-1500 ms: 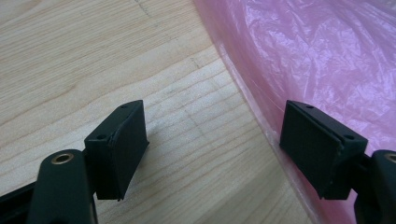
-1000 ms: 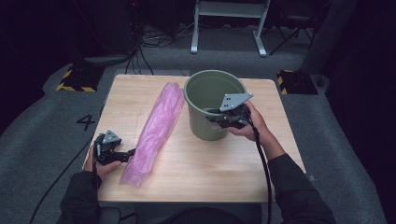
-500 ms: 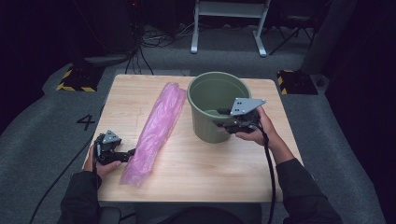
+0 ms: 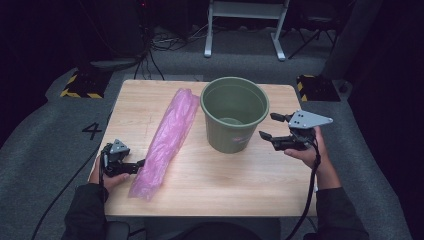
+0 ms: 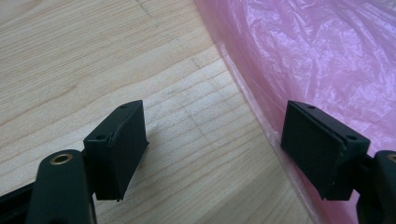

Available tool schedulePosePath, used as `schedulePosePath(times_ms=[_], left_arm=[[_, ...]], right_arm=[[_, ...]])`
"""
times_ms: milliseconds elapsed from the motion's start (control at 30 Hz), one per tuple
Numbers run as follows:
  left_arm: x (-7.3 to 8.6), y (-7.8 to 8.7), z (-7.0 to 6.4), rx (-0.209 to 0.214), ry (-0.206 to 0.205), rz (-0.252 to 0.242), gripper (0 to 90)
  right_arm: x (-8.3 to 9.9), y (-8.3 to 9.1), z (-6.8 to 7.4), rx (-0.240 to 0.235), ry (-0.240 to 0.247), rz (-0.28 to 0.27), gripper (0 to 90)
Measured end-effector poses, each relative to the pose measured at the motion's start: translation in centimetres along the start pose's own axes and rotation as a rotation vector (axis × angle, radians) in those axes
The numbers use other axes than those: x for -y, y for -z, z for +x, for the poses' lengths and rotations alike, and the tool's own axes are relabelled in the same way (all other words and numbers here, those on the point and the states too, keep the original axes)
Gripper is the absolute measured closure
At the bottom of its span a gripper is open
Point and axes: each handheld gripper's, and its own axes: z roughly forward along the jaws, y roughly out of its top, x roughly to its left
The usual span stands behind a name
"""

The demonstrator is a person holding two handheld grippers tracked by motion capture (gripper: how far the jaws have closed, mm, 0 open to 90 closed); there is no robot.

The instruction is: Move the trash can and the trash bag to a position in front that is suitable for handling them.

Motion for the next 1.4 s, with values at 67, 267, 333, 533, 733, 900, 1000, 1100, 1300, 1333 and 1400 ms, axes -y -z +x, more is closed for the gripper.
schedulePosePath(times_ms=[67,267,333,533,733,900,1000,1100,1300,1333,1400], left_arm=[[0.0,0.0,0.0,0.000,-0.002,0.000,22.0],[0.0,-0.1,-0.1,-0.006,0.008,0.002,21.1],[-0.1,-0.1,-0.1,-0.012,0.010,0.001,20.4],[-0.2,-0.3,-0.3,-0.045,0.045,0.010,14.7],[-0.3,0.0,-0.1,-0.039,0.043,0.028,16.9],[-0.8,1.0,0.4,0.046,0.072,-0.058,20.3],[-2.3,0.5,0.3,0.064,0.066,-0.070,21.2],[-3.6,0.4,-0.2,0.056,0.005,-0.072,19.8],[-5.7,-0.9,-1.2,0.072,-0.068,-0.067,19.6],[-5.7,-0.9,-1.2,0.072,-0.068,-0.067,20.0],[-6.6,-1.5,-1.5,0.081,-0.083,-0.068,20.0]], right_arm=[[0.7,0.0,-0.1,0.007,-0.015,0.010,25.2],[2.8,-1.1,0.0,0.027,-0.034,0.066,22.7],[4.2,-2.0,-0.2,0.031,-0.068,0.094,21.6],[7.8,-4.4,-1.0,0.035,-0.145,0.206,19.8],[11.1,-5.9,-2.3,0.053,-0.221,0.280,19.7],[13.5,-7.0,-3.0,0.088,-0.237,0.347,22.4],[14.5,-7.8,-3.2,0.094,-0.274,0.377,20.7],[14.8,-8.0,-3.5,0.088,-0.297,0.361,18.7],[15.0,-8.0,-3.7,0.093,-0.321,0.355,17.6],[15.0,-8.0,-3.7,0.093,-0.321,0.355,17.6],[15.0,-8.0,-3.7,0.094,-0.322,0.355,17.4]])
